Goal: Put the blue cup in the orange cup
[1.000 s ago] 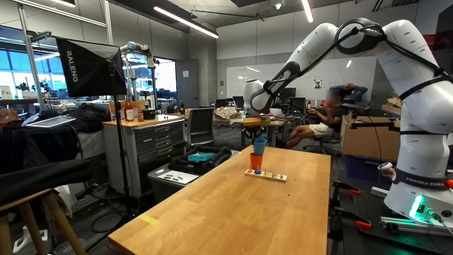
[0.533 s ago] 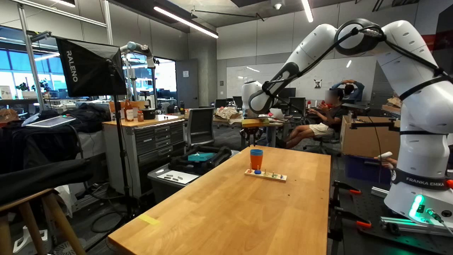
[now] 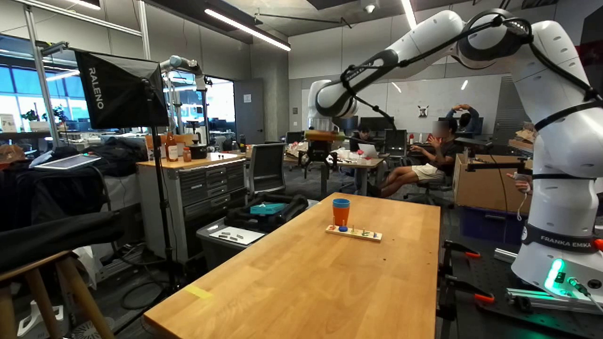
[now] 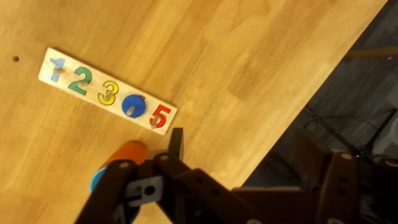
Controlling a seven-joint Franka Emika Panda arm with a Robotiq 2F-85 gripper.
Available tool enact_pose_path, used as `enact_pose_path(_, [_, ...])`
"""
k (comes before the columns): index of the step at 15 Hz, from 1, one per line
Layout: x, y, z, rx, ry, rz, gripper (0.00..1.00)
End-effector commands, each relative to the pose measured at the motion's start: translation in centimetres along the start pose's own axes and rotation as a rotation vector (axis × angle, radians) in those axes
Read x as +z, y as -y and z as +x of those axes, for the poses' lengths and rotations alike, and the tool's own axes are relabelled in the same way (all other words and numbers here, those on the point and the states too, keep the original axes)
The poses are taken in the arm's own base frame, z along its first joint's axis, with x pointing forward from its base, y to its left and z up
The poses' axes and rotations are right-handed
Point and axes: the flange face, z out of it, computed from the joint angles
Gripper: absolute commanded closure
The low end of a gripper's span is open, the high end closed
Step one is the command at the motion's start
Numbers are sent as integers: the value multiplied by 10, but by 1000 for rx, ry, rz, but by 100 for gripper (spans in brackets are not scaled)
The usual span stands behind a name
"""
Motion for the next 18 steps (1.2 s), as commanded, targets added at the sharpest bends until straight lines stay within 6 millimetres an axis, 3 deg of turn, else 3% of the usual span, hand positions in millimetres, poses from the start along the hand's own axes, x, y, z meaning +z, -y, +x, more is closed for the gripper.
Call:
enact_pose_path(1, [-68,23,-42,-147,132,43,0])
enact_pose_path(5, [-111,31,-73,-312,277,0,0])
enact_pose_path(9, [-130,28,-77,-481,386,-92,0])
enact_pose_path(13, [-129,29,-74,-641,491,-191,0])
enact_pose_path(18, [-98,40,-65,-790,480,-393,0])
